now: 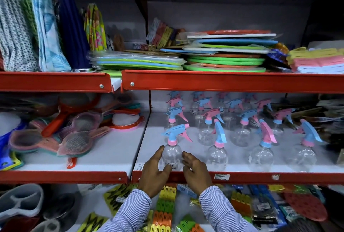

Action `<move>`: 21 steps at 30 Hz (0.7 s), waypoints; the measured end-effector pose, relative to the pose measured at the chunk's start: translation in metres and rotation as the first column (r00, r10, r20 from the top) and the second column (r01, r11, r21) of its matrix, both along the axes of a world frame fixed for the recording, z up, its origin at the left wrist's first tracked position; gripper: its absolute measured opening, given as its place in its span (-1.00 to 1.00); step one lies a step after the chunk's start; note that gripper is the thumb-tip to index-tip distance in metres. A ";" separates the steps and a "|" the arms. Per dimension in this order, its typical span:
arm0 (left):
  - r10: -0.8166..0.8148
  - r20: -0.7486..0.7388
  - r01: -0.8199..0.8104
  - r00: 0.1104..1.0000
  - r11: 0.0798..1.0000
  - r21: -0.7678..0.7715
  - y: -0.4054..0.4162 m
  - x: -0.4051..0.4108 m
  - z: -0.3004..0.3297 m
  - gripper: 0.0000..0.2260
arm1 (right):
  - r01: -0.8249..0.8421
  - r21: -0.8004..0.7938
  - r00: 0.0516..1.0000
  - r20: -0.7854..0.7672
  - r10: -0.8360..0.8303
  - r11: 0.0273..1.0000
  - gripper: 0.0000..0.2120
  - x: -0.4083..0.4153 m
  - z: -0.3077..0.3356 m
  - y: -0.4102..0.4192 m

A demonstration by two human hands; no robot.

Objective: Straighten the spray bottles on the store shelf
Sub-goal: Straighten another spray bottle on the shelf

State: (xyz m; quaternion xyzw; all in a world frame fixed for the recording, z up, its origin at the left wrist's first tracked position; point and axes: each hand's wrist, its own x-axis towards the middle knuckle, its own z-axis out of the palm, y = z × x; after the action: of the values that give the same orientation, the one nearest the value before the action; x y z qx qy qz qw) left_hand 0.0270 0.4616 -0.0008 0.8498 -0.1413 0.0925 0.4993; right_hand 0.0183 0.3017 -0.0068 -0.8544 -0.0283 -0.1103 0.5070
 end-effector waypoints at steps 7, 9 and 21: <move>-0.023 -0.006 0.023 1.000 1.000 -0.012 0.003 0.003 -0.002 -0.38 | -0.006 -0.009 1.000 -0.001 0.006 1.000 -0.51 -0.001 -0.001 -0.001; -0.028 -0.010 0.028 1.000 1.000 -0.010 0.004 0.004 -0.003 -0.37 | -0.006 -0.007 1.000 -0.005 0.006 1.000 -0.51 -0.001 -0.002 -0.001; 0.104 0.169 -0.078 0.980 0.985 -0.154 0.005 -0.014 -0.002 -0.49 | 0.174 0.041 0.975 0.136 -0.178 0.984 -0.57 -0.022 -0.003 -0.006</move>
State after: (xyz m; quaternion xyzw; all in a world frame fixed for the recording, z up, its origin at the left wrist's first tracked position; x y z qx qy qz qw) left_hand 0.0128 0.4665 -0.0025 0.8048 -0.1384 0.2005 0.5412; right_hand -0.0036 0.2960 -0.0098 -0.8364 0.0140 -0.2144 0.5043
